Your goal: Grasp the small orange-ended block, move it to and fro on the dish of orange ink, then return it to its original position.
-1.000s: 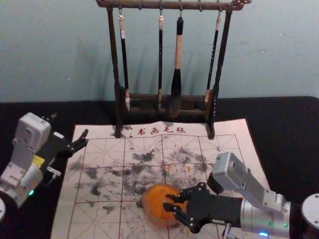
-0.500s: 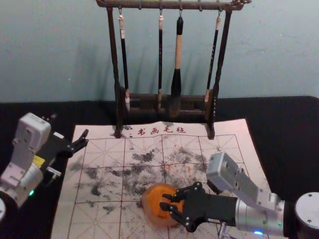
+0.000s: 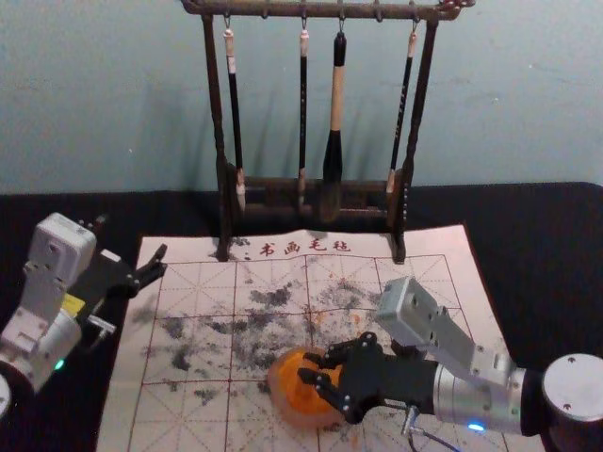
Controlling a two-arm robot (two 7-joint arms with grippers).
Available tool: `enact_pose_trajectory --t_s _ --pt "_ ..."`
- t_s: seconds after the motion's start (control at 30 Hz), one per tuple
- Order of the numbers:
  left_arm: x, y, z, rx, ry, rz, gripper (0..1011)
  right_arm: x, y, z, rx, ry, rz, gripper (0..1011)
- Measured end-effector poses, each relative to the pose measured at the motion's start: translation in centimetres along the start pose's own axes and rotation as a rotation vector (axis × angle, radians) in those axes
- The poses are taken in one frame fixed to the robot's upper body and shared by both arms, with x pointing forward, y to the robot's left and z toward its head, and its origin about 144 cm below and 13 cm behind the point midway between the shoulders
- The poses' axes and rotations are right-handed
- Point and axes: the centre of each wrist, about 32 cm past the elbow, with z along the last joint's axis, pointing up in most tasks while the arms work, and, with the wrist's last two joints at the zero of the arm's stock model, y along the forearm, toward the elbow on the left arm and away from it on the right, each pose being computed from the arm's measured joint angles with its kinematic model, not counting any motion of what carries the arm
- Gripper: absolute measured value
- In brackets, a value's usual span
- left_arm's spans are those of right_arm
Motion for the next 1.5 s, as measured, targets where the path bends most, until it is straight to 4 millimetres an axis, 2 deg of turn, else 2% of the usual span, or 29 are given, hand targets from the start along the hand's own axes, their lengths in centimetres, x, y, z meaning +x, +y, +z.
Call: enact_pose_trajectory --t_s 0.4,0.8,1.2,1.5 --pt "0.0 0.0 0.0 0.0 0.0 0.0 1001 0.7 0.1 0.2 -0.022 0.01 -0.042 87" --pt "0.0 0.0 0.0 0.0 0.0 0.0 1001 1.2 -1.4 -0.1 -0.038 0.023 -0.064 87" --pt "0.0 0.0 0.0 0.0 0.0 0.0 1001 0.8 -2.8 0.0 -0.029 0.027 -0.031 87" --pt "0.0 0.0 0.0 0.0 0.0 0.0 1001 0.4 -2.8 0.2 -0.017 0.022 0.004 87"
